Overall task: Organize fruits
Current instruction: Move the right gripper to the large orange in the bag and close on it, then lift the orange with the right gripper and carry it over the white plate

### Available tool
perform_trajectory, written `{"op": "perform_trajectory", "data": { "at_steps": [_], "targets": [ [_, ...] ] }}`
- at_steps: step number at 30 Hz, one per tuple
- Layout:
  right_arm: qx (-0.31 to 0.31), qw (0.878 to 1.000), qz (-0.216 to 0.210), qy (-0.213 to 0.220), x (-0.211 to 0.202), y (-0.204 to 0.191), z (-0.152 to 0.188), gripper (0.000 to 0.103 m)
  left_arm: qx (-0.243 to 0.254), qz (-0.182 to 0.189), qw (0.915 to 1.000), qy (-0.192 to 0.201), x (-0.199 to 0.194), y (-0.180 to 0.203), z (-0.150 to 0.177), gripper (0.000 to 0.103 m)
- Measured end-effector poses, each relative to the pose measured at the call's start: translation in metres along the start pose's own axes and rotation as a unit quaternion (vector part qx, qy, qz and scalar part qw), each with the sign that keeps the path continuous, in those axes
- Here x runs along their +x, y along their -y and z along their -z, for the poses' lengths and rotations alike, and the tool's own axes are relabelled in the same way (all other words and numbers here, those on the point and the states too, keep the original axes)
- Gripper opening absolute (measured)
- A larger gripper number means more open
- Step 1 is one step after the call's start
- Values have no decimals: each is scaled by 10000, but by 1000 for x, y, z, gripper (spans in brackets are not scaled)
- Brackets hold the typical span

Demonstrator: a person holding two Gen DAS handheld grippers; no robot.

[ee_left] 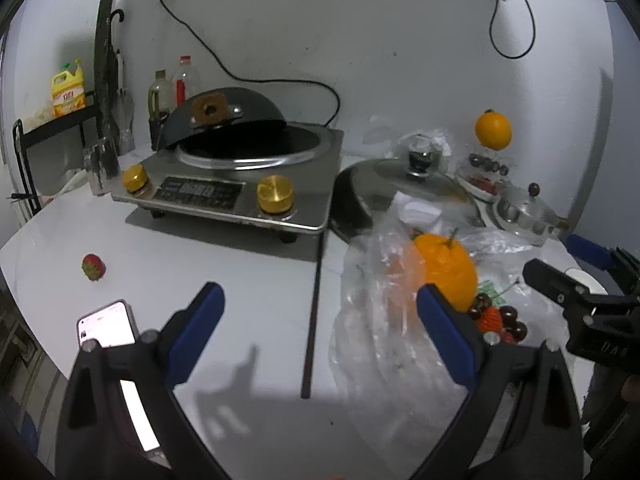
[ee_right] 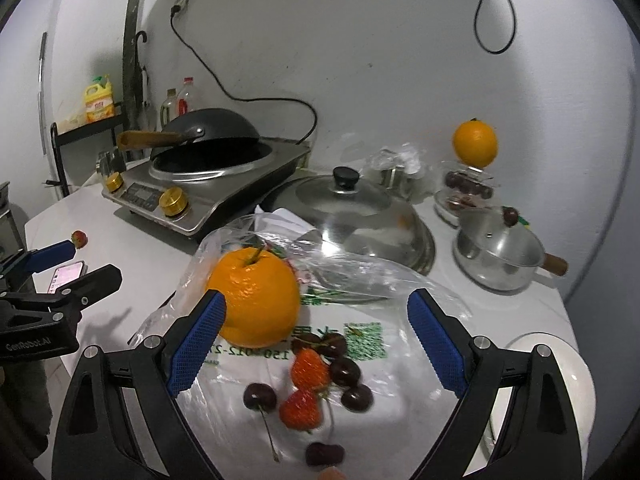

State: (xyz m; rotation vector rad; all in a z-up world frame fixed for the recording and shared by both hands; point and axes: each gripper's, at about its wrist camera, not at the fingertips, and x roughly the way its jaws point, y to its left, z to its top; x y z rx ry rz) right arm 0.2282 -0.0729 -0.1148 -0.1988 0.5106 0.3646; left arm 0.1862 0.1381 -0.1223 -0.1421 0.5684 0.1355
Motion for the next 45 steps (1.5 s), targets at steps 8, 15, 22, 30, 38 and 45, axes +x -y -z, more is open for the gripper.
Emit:
{"op": "perform_trajectory", "data": {
  "at_steps": [8, 15, 22, 30, 38, 45],
  "targets": [
    [-100, 9995, -223, -215, 37, -15, -5, 94, -108, -58, 9998, -159, 24, -15, -3, 98],
    [-149, 9984, -413, -348, 61, -27, -10, 94, -186, -87, 9994, -292, 43, -25, -5, 98],
    [-156, 9975, -484, -495, 80, -32, -11, 94, -205, -75, 9991, -376, 56, -29, -7, 98],
    [-65, 9957, -620, -679, 100, -34, -11, 94, -222, -86, 9984, -517, 71, -34, -6, 98],
    [-68, 9926, -725, -975, 118, -42, -9, 94, -257, -69, 9980, -575, 75, -36, -4, 98],
    [-87, 9929, -739, -930, 118, -42, -8, 91, -246, -47, 9979, -592, 73, -35, -3, 98]
  ]
}}
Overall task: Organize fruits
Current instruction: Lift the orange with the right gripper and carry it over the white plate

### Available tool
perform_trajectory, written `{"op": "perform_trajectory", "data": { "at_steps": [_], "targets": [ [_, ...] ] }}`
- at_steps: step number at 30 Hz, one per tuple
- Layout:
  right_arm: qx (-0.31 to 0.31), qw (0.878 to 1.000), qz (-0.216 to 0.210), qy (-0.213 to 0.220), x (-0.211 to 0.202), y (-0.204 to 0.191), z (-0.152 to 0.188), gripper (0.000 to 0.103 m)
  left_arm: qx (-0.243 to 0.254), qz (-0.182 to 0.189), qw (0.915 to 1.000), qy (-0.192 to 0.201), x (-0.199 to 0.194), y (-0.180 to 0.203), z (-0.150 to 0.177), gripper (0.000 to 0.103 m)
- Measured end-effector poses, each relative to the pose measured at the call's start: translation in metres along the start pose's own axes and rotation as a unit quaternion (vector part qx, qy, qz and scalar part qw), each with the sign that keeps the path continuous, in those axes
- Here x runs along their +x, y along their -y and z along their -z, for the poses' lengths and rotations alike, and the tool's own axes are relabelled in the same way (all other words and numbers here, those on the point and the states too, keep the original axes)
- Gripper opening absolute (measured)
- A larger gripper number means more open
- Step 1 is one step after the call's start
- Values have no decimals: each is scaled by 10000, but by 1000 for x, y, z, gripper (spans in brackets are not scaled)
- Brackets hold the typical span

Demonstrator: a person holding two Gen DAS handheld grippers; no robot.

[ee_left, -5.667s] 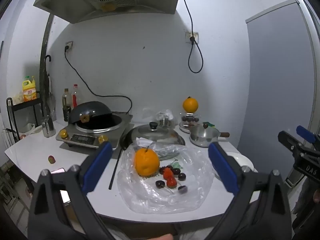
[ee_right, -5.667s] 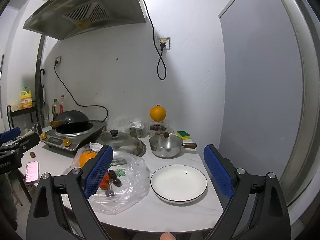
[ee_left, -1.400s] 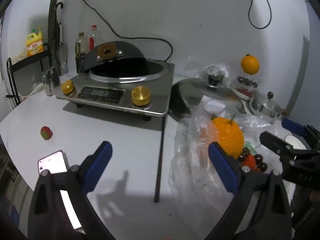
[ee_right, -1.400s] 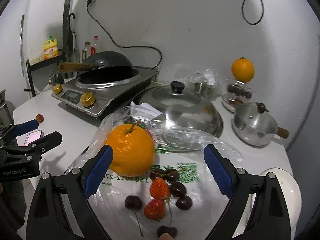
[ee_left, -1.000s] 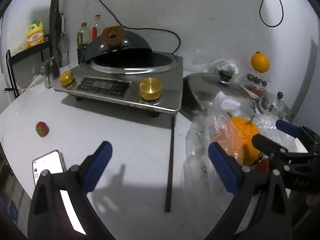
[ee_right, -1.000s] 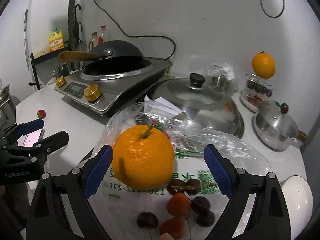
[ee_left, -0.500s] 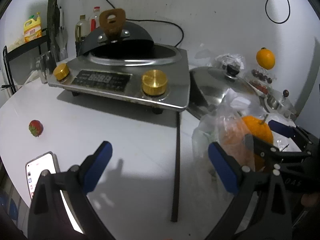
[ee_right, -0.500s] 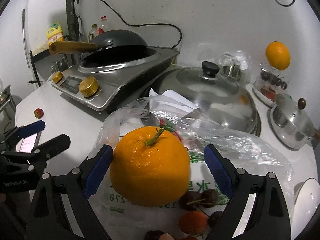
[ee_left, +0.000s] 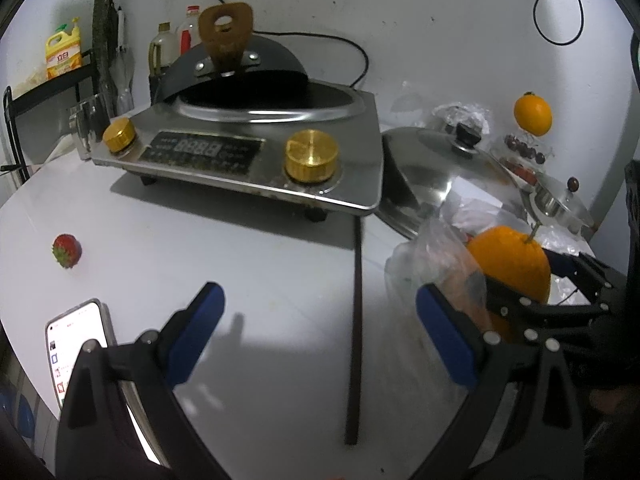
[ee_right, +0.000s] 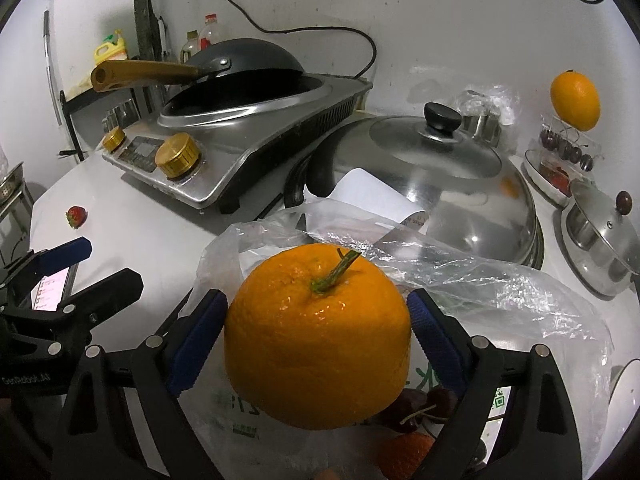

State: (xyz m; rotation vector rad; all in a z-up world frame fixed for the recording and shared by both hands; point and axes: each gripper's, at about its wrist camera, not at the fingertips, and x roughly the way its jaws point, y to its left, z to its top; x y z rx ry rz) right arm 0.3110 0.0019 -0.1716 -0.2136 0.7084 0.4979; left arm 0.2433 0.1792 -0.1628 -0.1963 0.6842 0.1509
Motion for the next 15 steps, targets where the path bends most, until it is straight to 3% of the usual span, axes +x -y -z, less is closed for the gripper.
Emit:
{"op": "perform_trajectory", "data": {
  "at_steps": [15],
  "targets": [
    [56, 9994, -182, 304, -30, 7, 1, 87, 130, -25, 9998, 142, -23, 17, -3, 98]
  ]
}}
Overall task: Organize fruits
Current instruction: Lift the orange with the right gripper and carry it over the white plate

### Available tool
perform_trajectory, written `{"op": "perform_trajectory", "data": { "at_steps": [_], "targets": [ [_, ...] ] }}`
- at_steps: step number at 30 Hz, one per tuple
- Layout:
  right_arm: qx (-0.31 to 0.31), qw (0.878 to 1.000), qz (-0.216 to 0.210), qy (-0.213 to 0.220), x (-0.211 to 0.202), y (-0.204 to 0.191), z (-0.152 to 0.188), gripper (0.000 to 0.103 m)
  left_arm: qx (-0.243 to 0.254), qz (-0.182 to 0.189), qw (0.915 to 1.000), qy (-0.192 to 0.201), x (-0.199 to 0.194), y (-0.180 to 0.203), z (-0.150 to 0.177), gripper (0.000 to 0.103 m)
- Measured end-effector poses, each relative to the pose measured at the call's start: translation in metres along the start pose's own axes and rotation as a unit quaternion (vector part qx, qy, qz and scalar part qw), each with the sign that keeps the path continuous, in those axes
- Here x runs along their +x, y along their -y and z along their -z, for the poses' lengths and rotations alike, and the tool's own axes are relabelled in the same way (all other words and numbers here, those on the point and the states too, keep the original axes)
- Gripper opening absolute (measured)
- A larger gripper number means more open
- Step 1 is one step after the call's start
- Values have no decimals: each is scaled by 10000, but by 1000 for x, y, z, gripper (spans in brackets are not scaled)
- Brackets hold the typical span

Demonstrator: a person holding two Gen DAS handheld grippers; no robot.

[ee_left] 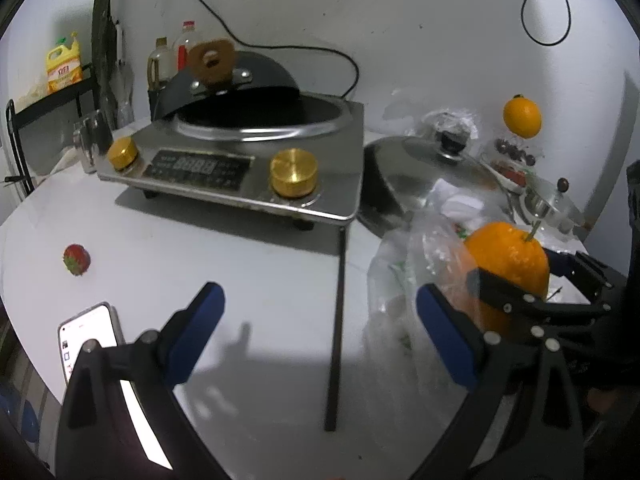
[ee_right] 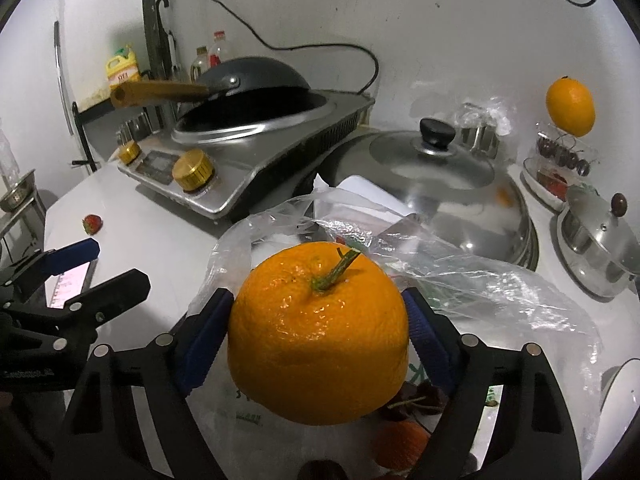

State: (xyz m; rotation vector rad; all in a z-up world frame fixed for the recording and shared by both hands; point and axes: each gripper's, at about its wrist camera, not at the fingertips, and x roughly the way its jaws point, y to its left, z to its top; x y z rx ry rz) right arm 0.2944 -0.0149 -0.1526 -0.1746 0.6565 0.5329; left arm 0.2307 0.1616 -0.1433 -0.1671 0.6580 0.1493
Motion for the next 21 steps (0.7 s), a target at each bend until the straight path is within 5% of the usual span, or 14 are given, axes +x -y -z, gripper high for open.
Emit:
{"op": "perform_trajectory", "data": {
  "at_steps": [21],
  "targets": [
    [249, 9977, 229, 582, -87, 40, 8, 87, 399, 144, 9986, 321, -48, 61, -4, 98]
  ]
}}
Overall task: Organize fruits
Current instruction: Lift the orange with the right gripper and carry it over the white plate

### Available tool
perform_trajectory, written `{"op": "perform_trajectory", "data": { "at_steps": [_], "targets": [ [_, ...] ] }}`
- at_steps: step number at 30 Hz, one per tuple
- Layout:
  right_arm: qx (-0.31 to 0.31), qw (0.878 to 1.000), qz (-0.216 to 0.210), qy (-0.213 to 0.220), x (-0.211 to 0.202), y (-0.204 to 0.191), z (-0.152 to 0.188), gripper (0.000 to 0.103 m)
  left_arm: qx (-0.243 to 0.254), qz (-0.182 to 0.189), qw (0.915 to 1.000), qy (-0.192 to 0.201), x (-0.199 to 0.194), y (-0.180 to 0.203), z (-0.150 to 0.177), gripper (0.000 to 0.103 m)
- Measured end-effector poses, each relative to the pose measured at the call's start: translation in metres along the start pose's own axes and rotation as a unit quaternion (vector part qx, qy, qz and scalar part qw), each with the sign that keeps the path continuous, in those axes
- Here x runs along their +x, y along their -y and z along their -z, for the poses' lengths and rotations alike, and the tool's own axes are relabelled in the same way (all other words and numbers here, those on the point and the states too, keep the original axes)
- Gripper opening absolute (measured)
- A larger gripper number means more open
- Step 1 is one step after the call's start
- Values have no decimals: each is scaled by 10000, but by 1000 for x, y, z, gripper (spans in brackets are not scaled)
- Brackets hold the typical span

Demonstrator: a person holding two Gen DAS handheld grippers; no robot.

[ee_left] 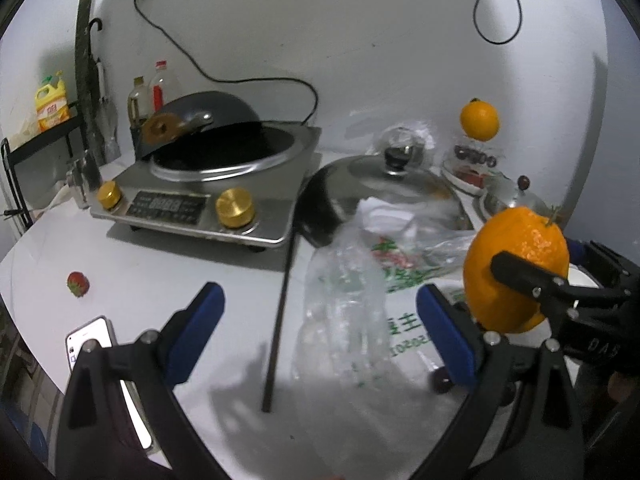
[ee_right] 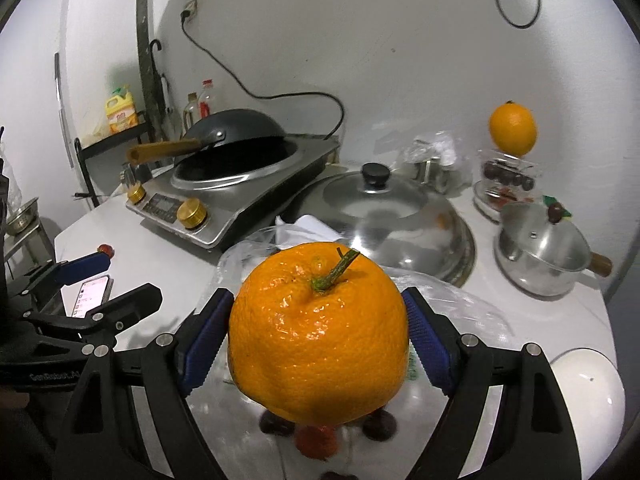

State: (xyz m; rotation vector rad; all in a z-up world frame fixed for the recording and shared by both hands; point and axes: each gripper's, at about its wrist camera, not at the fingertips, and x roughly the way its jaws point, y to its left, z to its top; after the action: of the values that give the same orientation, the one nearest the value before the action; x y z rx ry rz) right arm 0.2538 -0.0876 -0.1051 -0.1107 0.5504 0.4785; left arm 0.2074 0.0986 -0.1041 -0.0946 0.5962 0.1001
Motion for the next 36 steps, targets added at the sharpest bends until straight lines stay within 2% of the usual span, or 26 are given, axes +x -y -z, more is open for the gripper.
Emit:
{"op": "perform_trajectory", "data": {
  "at_steps": [16, 36],
  "targets": [
    [249, 9991, 291, 176, -43, 53, 14, 87, 255, 192, 9995, 33, -10, 65, 0, 98],
    [629, 9949, 762, 180, -74, 134, 38, 87, 533, 421, 9976, -90, 3, 139, -7, 98]
  ]
}}
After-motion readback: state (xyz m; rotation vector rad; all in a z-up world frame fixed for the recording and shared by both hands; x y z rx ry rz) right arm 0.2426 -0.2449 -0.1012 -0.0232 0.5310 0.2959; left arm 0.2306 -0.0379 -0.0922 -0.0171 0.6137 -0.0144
